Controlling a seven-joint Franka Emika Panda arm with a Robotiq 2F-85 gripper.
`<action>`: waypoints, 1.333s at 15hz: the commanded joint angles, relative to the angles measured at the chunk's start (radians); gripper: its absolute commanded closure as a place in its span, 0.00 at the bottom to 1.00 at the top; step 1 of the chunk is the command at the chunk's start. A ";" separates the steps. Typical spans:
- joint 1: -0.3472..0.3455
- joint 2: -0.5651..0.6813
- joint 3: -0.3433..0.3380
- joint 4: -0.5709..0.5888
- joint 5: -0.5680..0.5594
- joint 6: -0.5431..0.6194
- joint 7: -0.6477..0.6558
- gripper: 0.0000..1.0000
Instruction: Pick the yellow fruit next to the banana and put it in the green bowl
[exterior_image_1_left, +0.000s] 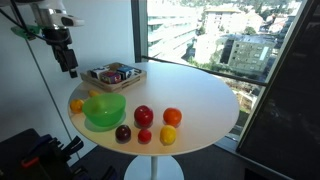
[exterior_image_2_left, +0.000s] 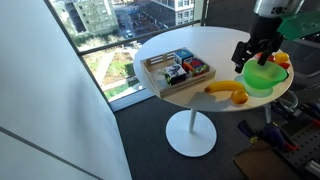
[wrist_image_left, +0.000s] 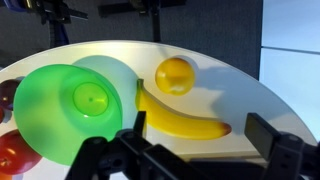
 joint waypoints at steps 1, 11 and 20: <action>-0.001 0.017 -0.006 -0.022 -0.026 0.040 0.040 0.00; 0.019 0.029 -0.014 -0.020 -0.001 0.027 0.018 0.00; 0.020 0.105 -0.017 -0.060 0.000 0.138 0.019 0.00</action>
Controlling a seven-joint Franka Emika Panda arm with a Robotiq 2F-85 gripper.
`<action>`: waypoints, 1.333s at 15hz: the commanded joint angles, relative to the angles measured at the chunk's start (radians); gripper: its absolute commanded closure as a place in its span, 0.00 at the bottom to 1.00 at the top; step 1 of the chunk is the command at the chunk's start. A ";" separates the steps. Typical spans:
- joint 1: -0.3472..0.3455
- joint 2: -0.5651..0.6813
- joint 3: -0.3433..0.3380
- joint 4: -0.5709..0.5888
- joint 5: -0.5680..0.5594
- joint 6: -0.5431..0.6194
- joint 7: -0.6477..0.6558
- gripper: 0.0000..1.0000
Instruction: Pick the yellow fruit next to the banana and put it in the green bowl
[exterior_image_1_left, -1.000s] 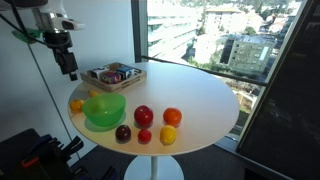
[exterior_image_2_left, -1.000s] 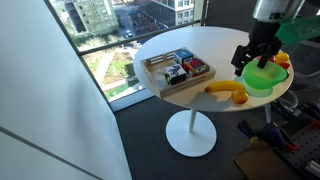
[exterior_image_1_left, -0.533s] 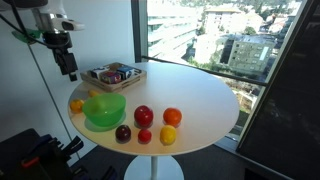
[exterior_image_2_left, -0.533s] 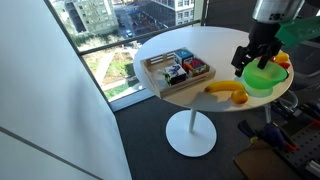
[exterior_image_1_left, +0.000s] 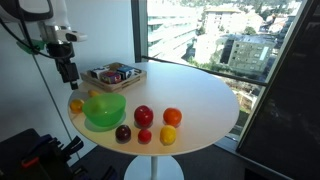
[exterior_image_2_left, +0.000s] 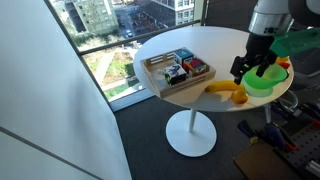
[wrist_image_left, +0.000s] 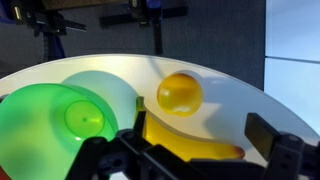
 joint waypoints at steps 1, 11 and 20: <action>0.015 0.025 -0.018 -0.025 0.005 0.082 0.006 0.00; 0.019 0.132 -0.032 -0.054 0.008 0.195 0.002 0.00; 0.021 0.214 -0.037 -0.062 -0.016 0.296 0.020 0.00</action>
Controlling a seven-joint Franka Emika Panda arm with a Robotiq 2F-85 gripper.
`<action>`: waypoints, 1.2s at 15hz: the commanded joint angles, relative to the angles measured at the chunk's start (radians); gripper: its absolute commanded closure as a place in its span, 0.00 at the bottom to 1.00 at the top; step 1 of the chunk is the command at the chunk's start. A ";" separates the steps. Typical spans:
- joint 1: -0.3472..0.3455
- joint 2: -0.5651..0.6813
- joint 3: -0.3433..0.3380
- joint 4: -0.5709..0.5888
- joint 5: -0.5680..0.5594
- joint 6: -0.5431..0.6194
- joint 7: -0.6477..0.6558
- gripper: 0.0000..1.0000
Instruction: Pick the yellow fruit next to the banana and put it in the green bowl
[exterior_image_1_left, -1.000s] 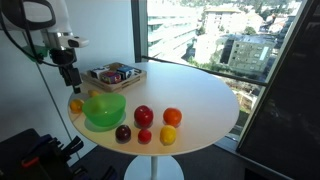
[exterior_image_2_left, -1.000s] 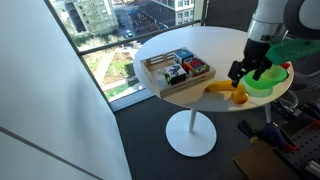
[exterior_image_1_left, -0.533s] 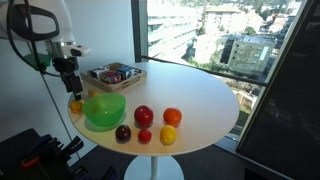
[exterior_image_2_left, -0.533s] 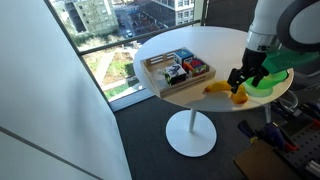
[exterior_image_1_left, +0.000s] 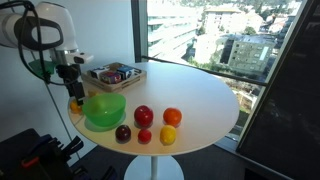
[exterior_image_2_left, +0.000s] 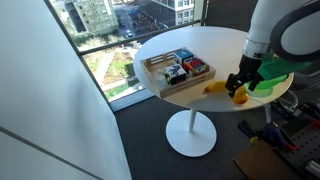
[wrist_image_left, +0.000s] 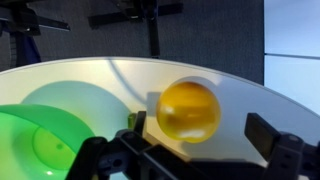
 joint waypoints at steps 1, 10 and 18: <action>0.017 0.022 -0.016 -0.010 -0.020 0.046 0.020 0.00; 0.025 0.051 -0.020 -0.007 -0.042 0.074 0.026 0.56; 0.030 -0.012 -0.024 -0.002 -0.020 0.023 0.007 0.56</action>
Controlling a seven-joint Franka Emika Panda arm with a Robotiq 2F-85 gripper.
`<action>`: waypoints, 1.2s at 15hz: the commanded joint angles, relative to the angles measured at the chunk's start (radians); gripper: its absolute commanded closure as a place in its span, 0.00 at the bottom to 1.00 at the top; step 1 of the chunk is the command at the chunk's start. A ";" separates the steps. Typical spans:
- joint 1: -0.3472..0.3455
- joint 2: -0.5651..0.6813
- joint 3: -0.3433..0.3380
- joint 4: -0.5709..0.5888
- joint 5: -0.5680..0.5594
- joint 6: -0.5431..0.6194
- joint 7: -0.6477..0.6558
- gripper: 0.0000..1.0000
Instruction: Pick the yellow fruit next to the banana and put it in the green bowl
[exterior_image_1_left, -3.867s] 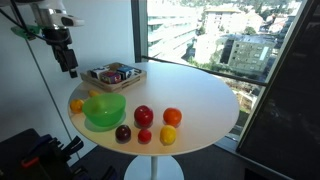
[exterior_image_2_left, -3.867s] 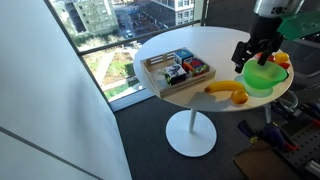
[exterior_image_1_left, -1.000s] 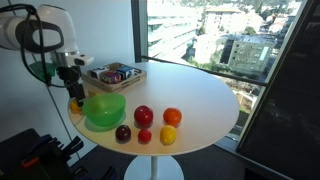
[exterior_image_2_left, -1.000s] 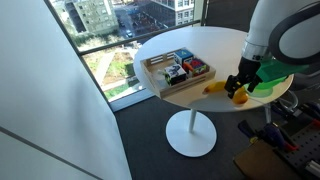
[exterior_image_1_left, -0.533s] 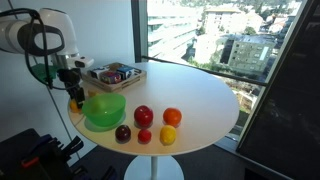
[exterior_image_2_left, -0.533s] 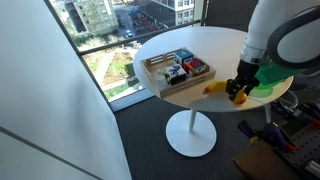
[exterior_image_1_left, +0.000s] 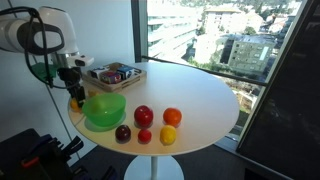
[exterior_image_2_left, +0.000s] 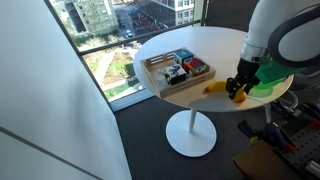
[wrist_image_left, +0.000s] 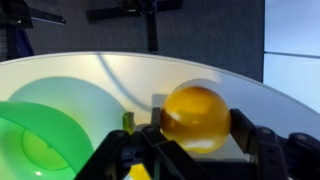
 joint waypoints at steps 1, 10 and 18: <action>0.021 -0.061 -0.017 0.003 0.000 -0.044 0.004 0.56; 0.025 -0.158 -0.041 0.041 0.034 -0.208 -0.031 0.56; -0.008 -0.284 -0.082 0.077 0.017 -0.356 -0.014 0.56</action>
